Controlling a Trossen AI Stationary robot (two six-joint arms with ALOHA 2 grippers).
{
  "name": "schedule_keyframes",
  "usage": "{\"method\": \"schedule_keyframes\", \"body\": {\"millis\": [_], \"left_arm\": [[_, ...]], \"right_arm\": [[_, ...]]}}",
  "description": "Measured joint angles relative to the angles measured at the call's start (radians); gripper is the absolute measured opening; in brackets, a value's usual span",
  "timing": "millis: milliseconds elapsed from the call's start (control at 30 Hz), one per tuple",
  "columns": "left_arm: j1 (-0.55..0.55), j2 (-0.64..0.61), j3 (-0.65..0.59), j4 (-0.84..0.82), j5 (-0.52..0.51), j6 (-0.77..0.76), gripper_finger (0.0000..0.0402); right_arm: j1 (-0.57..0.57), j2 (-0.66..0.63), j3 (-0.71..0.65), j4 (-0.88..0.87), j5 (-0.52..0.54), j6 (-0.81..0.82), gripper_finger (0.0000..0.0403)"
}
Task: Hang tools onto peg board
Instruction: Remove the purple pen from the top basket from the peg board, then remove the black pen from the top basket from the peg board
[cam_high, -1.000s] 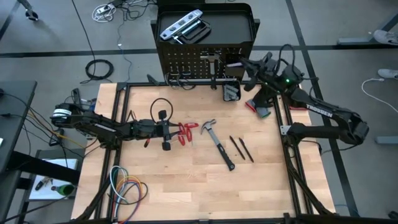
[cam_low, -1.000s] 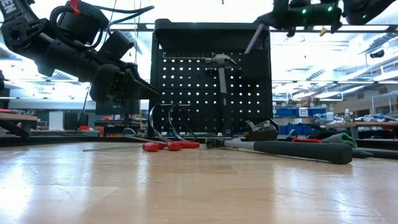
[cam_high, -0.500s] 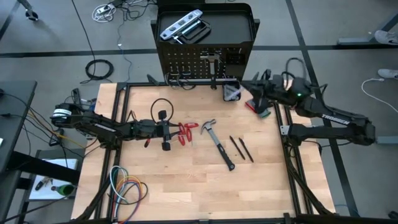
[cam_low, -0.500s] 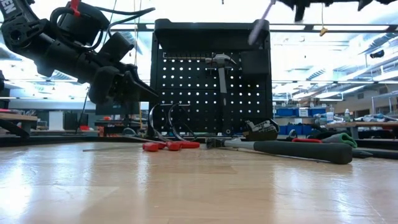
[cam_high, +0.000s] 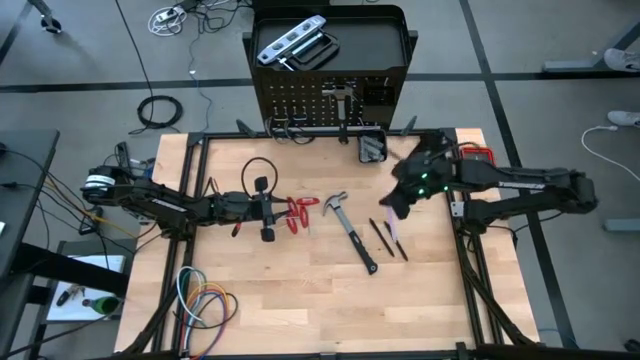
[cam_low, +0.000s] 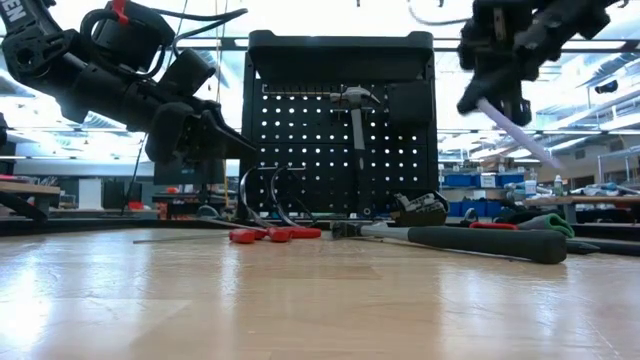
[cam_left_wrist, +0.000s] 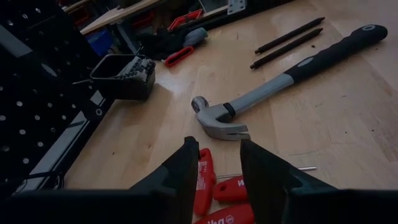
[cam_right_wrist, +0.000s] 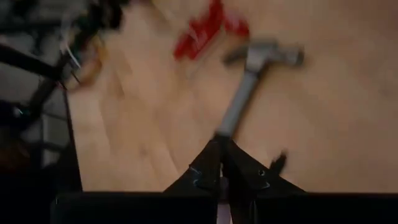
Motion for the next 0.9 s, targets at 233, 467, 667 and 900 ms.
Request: {"method": "schedule_keyframes", "body": {"millis": [233,467,667,900], "left_arm": [[0.000,0.000,0.000,0.002,0.000,0.001,0.0122],[0.000,0.000,0.000,0.001,0.000,0.003,0.0122],[0.000,0.000,0.000,0.000,0.000,0.003,0.0122],[0.000,0.000,0.000,-0.001,0.000,0.003,0.0122]], "right_arm": [[0.053,0.193,0.000,-0.042,-0.011,0.050,0.0029],[0.051,0.343,0.000,-0.033,0.047,-0.004,0.0056],[0.037,0.354,0.000,-0.011,0.048,-0.022,0.0136],[0.009,0.220,0.000,-0.006,0.174,-0.044,0.0200]]}}
